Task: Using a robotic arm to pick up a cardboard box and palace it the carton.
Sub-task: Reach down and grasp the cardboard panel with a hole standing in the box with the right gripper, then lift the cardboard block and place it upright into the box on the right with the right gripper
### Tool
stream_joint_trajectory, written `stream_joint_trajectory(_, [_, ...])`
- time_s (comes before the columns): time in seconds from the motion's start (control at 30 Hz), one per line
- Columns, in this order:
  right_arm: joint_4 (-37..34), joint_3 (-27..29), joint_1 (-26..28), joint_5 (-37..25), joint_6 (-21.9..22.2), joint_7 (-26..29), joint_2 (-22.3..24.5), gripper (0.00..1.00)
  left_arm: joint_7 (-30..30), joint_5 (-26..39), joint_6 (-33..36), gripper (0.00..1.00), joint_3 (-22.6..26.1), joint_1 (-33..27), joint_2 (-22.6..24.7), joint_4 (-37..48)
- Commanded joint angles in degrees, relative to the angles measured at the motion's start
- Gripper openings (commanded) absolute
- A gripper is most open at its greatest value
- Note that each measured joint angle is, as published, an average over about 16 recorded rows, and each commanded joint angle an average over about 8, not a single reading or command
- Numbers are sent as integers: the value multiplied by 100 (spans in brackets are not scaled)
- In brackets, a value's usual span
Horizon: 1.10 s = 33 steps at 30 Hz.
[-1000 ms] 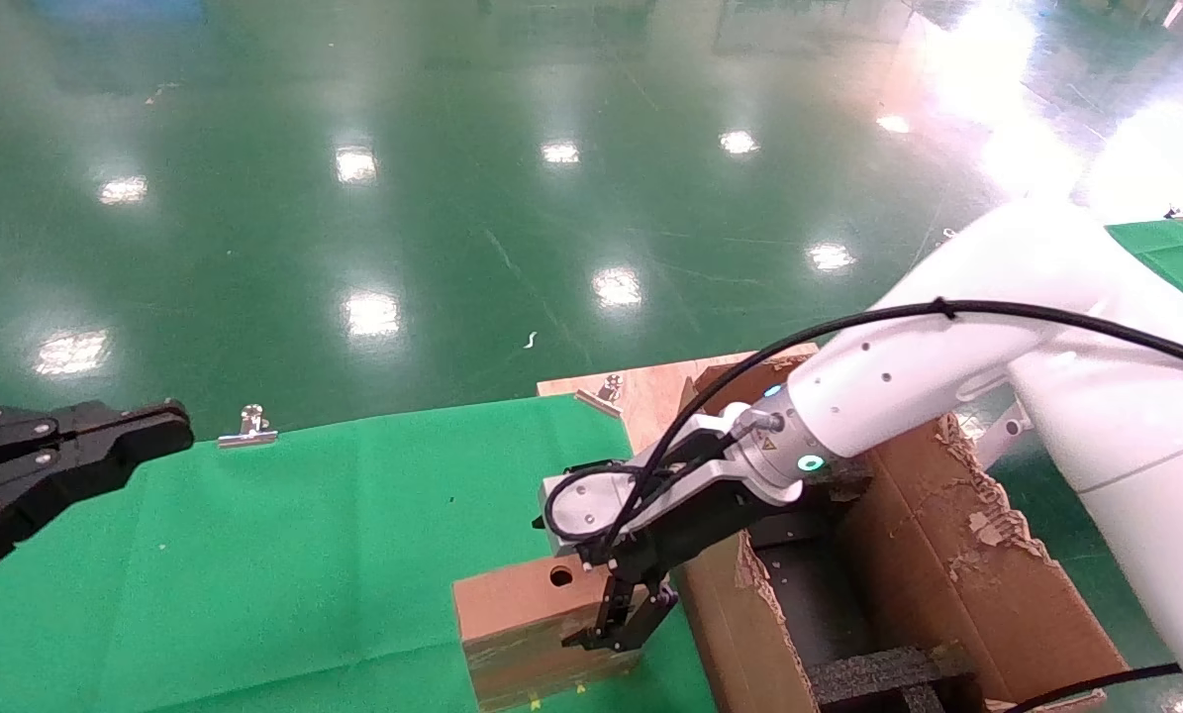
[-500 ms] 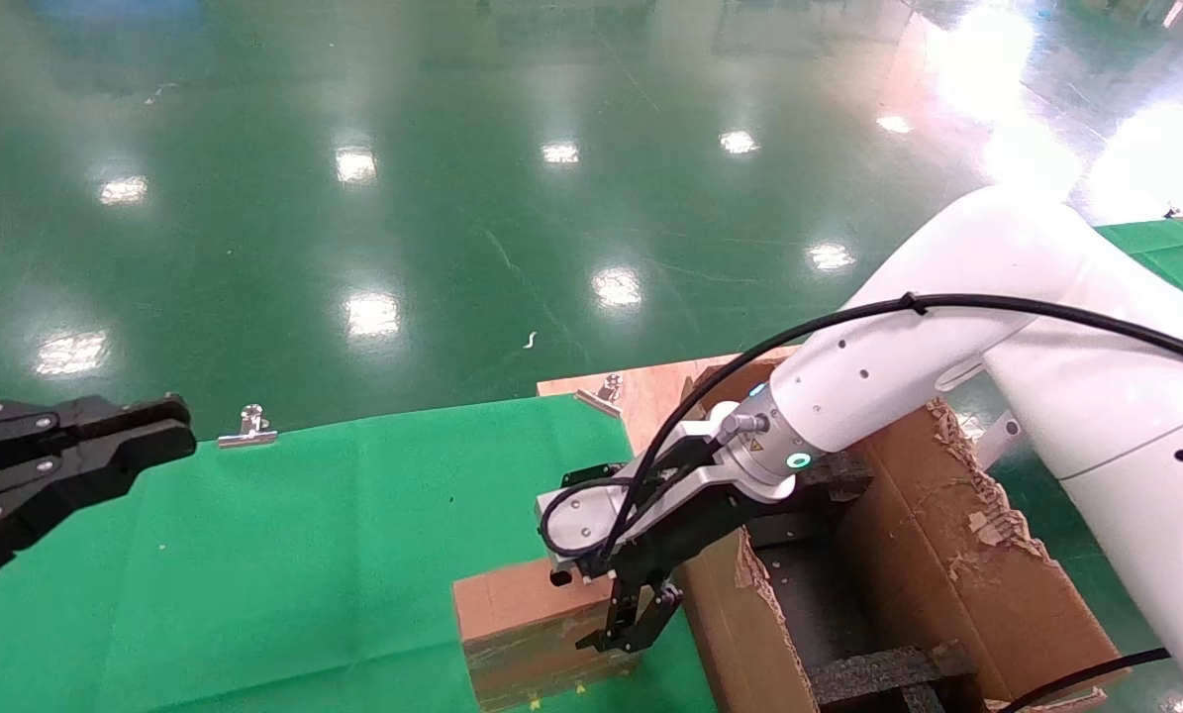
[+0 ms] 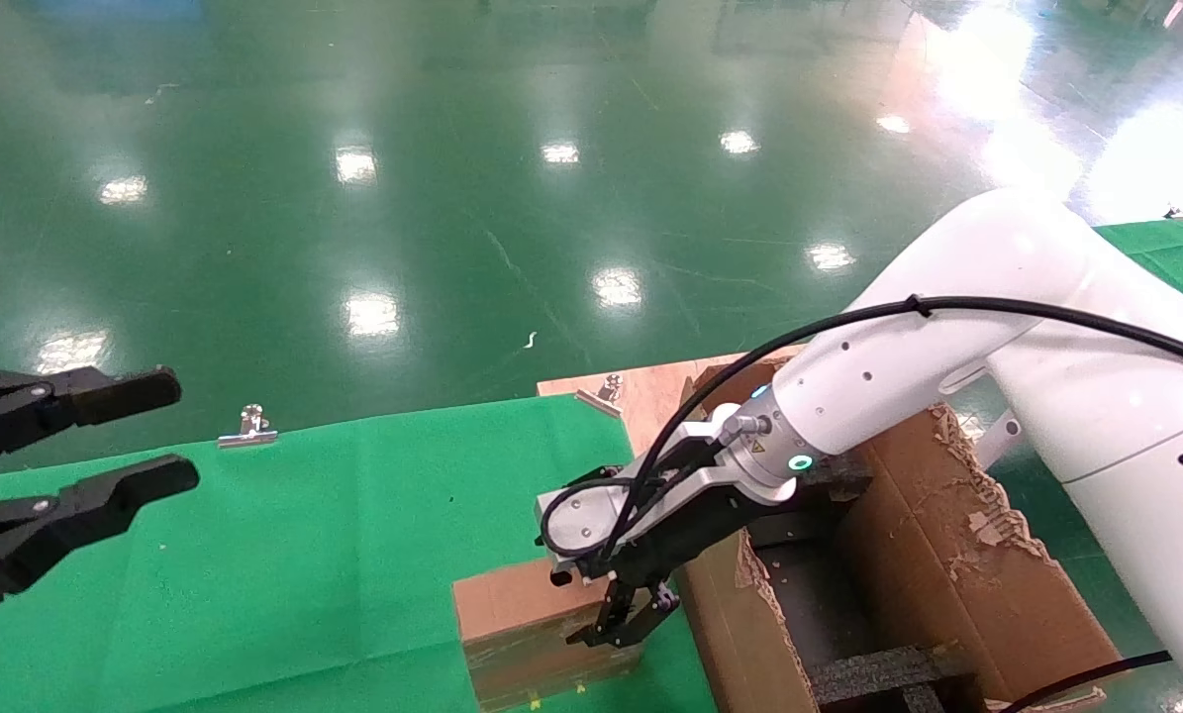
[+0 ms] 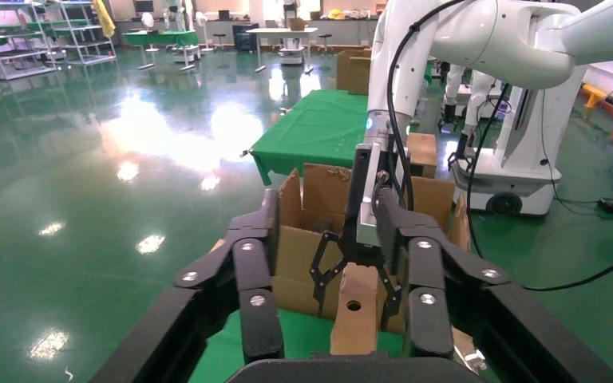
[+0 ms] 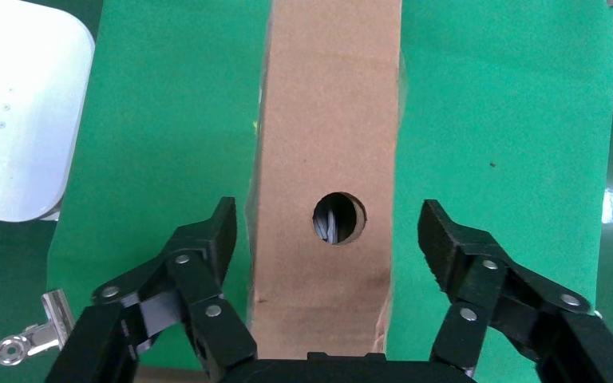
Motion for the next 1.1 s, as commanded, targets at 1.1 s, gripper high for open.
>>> stream_joint_trajectory(1.1, [-675, 354, 1239, 870, -59, 6, 566, 0, 0, 0, 0, 100, 0, 0, 0, 0])
